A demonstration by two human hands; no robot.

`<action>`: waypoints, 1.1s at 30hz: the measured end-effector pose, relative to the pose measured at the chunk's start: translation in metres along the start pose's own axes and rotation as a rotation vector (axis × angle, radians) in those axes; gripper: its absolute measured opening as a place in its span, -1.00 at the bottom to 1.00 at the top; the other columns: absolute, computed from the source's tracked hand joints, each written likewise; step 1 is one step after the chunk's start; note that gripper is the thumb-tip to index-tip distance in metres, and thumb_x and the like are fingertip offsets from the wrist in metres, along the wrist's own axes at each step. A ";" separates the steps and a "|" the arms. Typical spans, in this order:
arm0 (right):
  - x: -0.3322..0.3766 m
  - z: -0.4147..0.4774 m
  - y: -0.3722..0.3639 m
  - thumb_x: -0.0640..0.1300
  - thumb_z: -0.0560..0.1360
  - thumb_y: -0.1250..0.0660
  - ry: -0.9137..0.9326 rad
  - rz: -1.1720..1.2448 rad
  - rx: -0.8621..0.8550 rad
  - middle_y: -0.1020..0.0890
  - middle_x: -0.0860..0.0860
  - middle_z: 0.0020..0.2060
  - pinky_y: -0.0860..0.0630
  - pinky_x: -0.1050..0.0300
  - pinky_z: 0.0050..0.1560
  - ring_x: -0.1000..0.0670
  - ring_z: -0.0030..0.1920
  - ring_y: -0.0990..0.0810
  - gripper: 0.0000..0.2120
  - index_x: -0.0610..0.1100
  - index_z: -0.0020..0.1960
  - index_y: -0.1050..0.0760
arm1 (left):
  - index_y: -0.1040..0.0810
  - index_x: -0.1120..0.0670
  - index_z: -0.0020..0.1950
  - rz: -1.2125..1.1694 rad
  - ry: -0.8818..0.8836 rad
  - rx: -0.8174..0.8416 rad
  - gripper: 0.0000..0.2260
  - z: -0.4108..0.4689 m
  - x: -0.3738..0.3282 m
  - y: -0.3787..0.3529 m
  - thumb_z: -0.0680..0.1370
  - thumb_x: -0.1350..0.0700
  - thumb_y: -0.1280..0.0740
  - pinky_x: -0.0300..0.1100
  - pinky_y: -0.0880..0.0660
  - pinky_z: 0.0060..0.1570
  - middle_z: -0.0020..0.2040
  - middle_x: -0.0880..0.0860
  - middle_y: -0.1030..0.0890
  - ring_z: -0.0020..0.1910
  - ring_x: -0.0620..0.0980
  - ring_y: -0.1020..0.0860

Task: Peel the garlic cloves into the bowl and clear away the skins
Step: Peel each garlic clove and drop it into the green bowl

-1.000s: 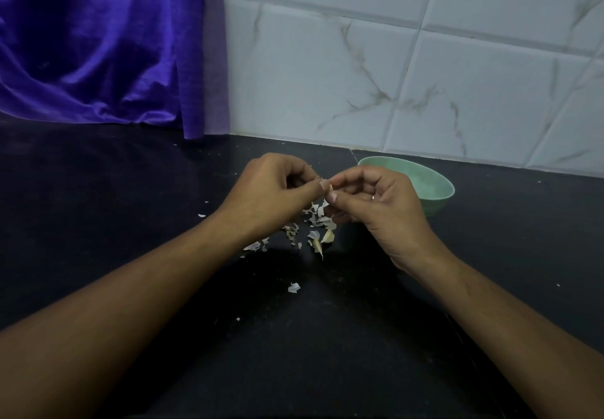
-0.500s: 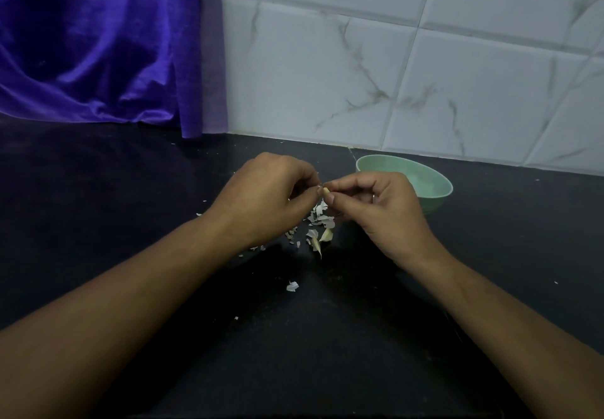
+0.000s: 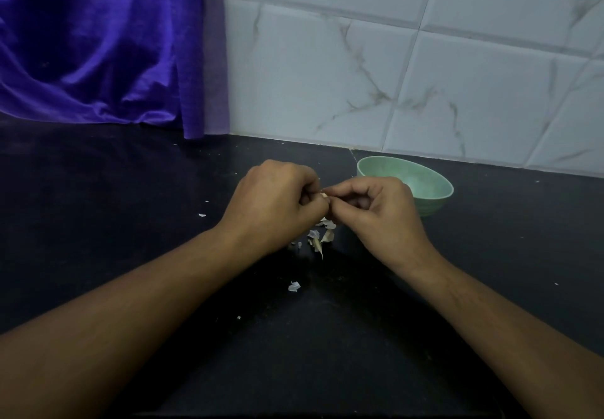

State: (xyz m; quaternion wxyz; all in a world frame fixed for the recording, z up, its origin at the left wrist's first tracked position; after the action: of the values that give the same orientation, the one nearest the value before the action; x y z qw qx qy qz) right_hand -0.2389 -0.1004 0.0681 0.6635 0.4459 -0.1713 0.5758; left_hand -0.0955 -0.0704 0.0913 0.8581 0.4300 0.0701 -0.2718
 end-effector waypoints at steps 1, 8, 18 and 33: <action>-0.001 0.000 0.000 -0.25 0.51 -0.52 -0.004 0.016 -0.001 -0.76 0.02 -0.26 -0.64 0.19 -0.15 0.01 -0.21 -0.75 -0.92 -0.13 -0.01 -0.75 | -0.63 -0.04 -0.21 -0.019 0.013 -0.010 -0.86 0.000 0.001 0.001 0.48 -0.07 -0.40 -0.16 -0.47 -0.25 -0.37 -0.14 -0.57 -0.30 -0.15 -0.56; -0.008 0.004 0.001 -0.25 0.54 -0.50 -0.053 0.117 -0.003 -0.76 -0.09 -0.23 -0.71 -0.12 -0.04 -0.14 -0.18 -0.76 -0.92 -0.17 0.02 -0.73 | -0.61 -0.05 -0.23 -0.119 0.019 0.016 -0.73 0.004 0.004 0.002 0.43 -0.19 -0.23 -0.07 -0.56 -0.24 -0.35 -0.13 -0.61 -0.31 -0.15 -0.58; 0.001 0.002 0.004 -0.25 0.51 -0.53 0.012 0.018 -0.037 -0.75 0.04 -0.26 -0.63 0.19 -0.17 0.01 -0.24 -0.73 -0.94 -0.14 -0.03 -0.74 | -0.68 0.00 -0.19 -0.279 0.115 0.101 -0.86 0.003 0.014 -0.010 0.55 0.03 -0.42 0.03 -0.62 -0.19 -0.34 -0.04 -0.67 -0.31 -0.08 -0.65; 0.005 0.005 0.008 -0.29 0.50 -0.52 0.045 0.057 -0.085 -0.74 0.01 -0.24 -0.65 0.16 -0.12 0.05 -0.22 -0.72 -0.90 -0.18 0.00 -0.71 | -0.70 0.12 -0.22 -0.634 0.355 0.089 -0.84 -0.003 0.028 -0.020 0.55 0.13 -0.45 -0.03 -0.69 -0.23 -0.29 0.09 -0.70 -0.23 0.13 -0.71</action>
State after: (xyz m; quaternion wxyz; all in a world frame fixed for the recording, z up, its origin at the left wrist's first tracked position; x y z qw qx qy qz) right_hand -0.2438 -0.1019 0.0776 0.6689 0.3991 -0.1935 0.5965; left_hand -0.0819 -0.0893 0.0654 0.6862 0.4644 0.3359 -0.4479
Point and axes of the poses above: each hand's wrist, its own z-axis towards the middle knuckle, its own y-axis out of the back of the hand, x = y × z, the point moved 10 cm from there along z, towards the middle knuckle
